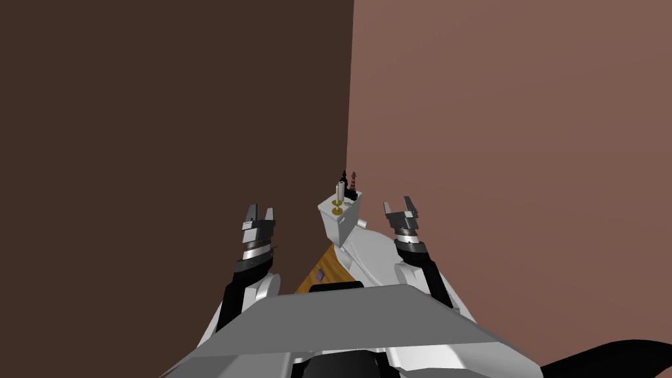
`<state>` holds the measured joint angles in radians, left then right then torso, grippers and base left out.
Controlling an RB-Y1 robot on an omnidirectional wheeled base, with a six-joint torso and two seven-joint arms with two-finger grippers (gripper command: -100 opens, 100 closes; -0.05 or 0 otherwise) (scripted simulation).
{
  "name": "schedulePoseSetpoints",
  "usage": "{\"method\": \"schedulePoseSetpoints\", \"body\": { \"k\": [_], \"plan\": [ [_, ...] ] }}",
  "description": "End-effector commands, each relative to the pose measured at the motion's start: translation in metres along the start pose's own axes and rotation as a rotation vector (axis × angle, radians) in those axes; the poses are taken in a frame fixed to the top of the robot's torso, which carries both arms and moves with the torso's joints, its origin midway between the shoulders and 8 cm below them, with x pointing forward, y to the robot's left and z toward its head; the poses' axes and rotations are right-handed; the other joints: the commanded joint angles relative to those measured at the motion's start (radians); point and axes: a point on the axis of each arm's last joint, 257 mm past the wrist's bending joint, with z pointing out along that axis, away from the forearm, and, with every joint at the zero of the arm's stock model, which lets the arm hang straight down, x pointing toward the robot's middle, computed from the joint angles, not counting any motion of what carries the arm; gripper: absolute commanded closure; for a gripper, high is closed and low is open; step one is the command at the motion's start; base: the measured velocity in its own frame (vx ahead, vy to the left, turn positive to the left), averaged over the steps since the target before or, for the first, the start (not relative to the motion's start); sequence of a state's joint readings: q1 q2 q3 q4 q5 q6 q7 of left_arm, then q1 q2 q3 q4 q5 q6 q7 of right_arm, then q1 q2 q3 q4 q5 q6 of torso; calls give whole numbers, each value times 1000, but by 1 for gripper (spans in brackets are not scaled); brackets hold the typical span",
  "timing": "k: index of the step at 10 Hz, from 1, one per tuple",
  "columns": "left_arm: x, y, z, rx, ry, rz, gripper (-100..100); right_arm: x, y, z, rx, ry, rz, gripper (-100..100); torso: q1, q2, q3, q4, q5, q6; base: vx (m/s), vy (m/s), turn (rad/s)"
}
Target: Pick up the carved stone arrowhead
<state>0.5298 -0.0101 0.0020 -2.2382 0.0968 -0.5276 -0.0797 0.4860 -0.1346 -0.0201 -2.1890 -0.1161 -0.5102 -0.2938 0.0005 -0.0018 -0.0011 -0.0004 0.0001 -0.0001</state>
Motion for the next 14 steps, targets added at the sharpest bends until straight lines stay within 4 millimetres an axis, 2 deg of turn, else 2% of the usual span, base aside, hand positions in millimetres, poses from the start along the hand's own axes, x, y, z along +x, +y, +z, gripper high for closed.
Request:
{"method": "schedulePoseSetpoints", "body": {
  "k": [1,14],
  "plan": [
    [0,0,0,0,0,0,0,0,-1,0,-4,-1,51,-100,0,0,0,0,0,0,16,5,16],
    [0,0,0,0,0,0,0,-19,-23,3,-76,-90,713,-100,0,1,0,0,0,0,17,7,39]
  ]
}}
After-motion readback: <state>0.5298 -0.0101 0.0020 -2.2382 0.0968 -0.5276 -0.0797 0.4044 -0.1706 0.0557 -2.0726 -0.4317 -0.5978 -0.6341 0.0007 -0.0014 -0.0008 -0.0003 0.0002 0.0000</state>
